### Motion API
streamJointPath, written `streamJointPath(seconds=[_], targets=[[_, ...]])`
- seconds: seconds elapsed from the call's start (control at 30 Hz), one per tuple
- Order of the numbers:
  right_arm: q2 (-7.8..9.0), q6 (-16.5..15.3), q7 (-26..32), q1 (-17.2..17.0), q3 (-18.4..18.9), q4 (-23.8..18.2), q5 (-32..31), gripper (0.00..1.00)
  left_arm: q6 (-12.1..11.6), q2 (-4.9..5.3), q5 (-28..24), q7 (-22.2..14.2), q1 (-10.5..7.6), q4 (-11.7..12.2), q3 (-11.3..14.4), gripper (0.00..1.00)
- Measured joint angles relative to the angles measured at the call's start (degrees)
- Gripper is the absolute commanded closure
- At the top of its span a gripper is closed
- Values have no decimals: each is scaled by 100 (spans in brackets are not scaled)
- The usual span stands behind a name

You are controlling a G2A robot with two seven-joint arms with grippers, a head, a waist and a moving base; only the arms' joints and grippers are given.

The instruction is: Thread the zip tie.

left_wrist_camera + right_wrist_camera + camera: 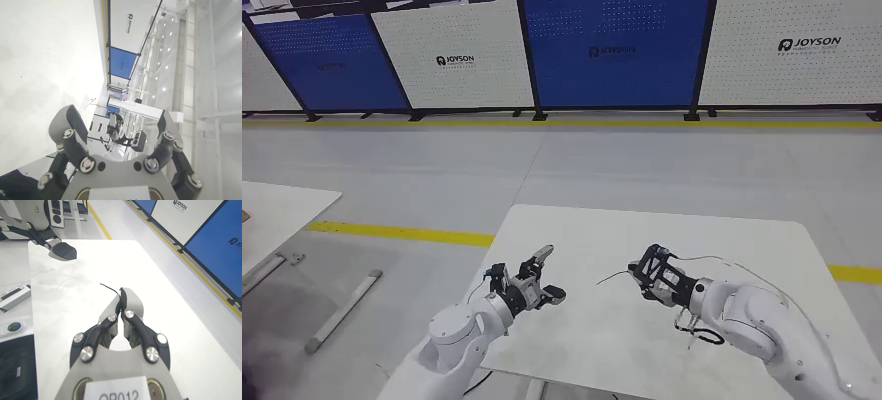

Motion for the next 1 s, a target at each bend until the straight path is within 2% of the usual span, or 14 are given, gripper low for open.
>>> streamJointPath(seconds=[0.13, 0.3, 0.43, 0.5, 0.6, 0.67, 1.0], targets=[[-7, 11, -50, -26, 15, 7, -88, 100, -1, -1, -4, 1, -1, 2, 4, 0], [-74, 0, -359, 90, -118, -45, -1132, 100, 0, 19, -135, -137, 10, -26, 136, 0], [-132, 0, -452, 193, -292, -146, -1813, 100, 0, 144, -426, -501, 30, -12, 356, 0], [-152, 0, -421, 279, -455, -210, -2070, 100, 0, 235, -474, -401, -40, -29, 434, 0], [-167, 0, -440, 385, -607, -207, -2129, 100, 0, 342, -694, -180, -198, -2, 668, 0], [-167, 0, -446, 389, -607, -201, -2115, 100, 0, 374, -891, -11, -291, 56, 733, 0], [-166, 0, -445, 385, -602, -202, -2115, 100, 0, 371, -858, -54, -280, 55, 727, 0]])
